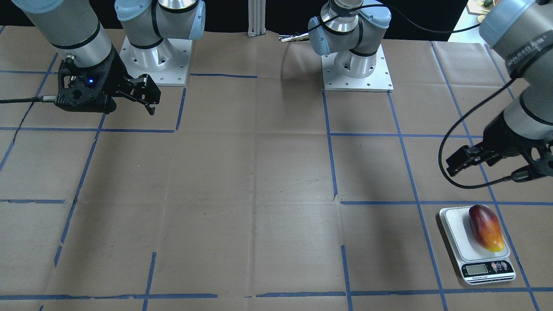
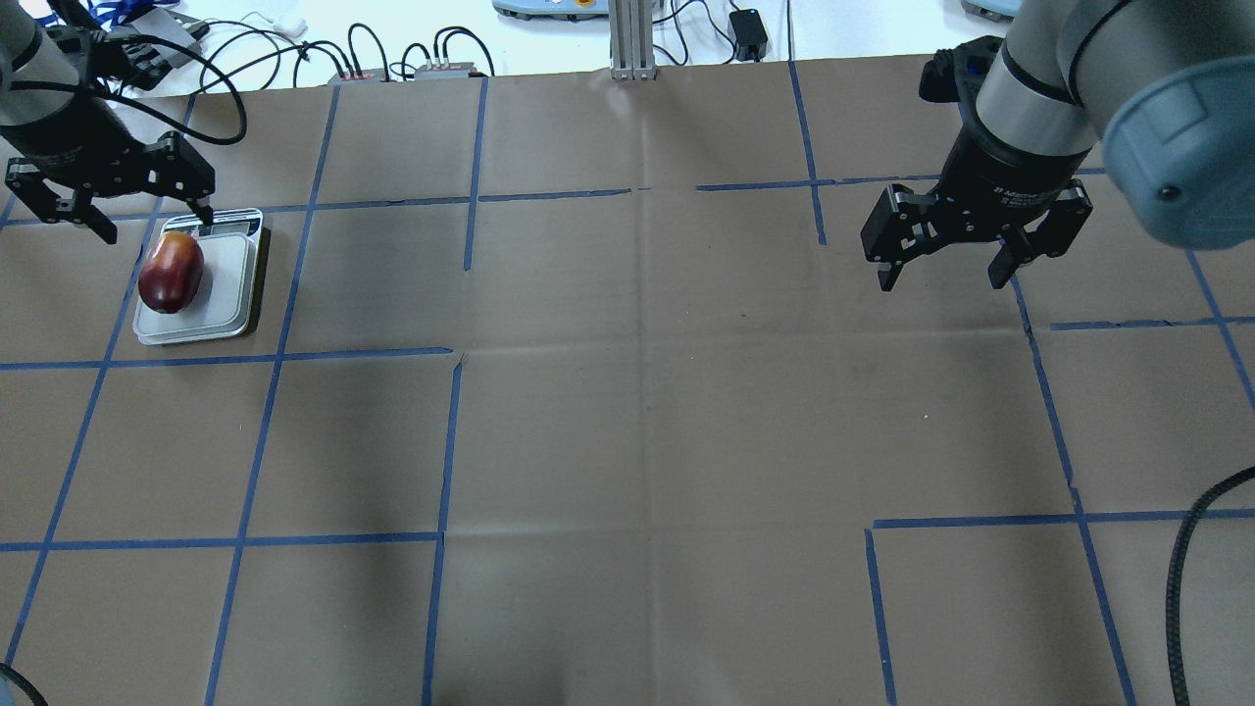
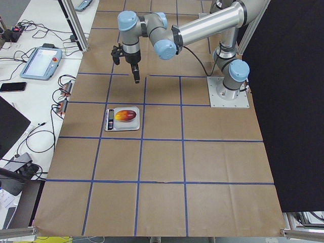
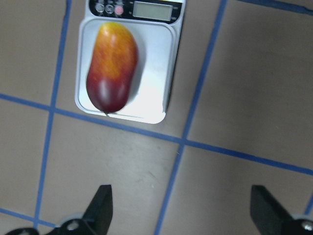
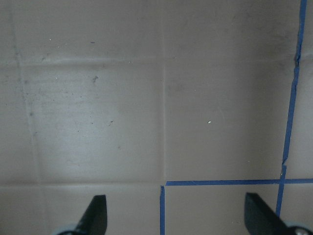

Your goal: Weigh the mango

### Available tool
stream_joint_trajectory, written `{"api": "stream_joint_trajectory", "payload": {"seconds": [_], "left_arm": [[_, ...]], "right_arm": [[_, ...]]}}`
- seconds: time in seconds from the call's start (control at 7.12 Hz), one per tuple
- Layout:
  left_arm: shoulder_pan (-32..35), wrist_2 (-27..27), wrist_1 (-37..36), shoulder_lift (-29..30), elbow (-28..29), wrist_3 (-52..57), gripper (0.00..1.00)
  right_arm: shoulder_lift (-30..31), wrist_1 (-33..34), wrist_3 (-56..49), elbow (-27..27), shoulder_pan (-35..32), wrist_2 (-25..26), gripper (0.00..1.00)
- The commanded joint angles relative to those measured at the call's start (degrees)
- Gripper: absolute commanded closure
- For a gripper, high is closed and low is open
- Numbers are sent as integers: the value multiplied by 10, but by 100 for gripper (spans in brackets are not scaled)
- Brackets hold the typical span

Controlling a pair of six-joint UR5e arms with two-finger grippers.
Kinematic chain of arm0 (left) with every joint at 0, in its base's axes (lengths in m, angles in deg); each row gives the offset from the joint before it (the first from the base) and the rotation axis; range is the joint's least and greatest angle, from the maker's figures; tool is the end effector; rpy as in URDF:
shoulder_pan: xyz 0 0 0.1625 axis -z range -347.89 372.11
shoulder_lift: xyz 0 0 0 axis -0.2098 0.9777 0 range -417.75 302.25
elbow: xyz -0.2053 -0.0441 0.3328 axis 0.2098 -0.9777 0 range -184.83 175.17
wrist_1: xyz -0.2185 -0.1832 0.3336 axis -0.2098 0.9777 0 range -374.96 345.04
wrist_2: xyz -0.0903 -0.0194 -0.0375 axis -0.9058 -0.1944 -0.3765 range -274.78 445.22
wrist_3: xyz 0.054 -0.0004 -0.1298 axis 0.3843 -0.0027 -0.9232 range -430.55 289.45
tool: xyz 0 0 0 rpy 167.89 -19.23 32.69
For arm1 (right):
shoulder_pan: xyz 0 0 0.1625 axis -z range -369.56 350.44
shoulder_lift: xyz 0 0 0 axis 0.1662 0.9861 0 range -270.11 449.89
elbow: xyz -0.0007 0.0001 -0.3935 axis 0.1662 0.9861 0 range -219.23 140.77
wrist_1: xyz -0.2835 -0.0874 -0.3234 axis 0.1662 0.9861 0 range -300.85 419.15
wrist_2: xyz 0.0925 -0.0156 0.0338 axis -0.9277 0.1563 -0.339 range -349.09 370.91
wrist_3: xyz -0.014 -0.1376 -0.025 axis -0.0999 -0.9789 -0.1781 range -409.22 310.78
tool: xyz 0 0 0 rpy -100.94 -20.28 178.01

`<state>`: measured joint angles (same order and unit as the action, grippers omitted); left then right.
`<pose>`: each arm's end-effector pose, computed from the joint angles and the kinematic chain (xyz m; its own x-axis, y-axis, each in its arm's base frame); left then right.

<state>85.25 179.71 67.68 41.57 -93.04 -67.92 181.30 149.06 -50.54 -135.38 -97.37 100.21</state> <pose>0.0504 -0.5882 0.3555 -0.9665 -0.2447 -0.0779 -0.2460 0.9693 0.0066 0.1160 -0.4994 0.3728 -0.9998 0.0165 -0.0142 0.0153 0.9964 0.0839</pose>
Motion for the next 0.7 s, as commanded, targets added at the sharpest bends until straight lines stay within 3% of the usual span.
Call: {"api": "stream_joint_trajectory", "payload": {"seconds": [0.0, 0.28, 0.56], "left_arm": [[109, -26, 54, -42, 10, -115, 0], [186, -32, 59, -38, 14, -173, 0], [192, -60, 59, -54, 5, -152, 0]], "right_arm": [[0, 0, 0, 0, 0, 0, 0], [0, 0, 0, 0, 0, 0, 0], [0, 0, 0, 0, 0, 0, 0]]}}
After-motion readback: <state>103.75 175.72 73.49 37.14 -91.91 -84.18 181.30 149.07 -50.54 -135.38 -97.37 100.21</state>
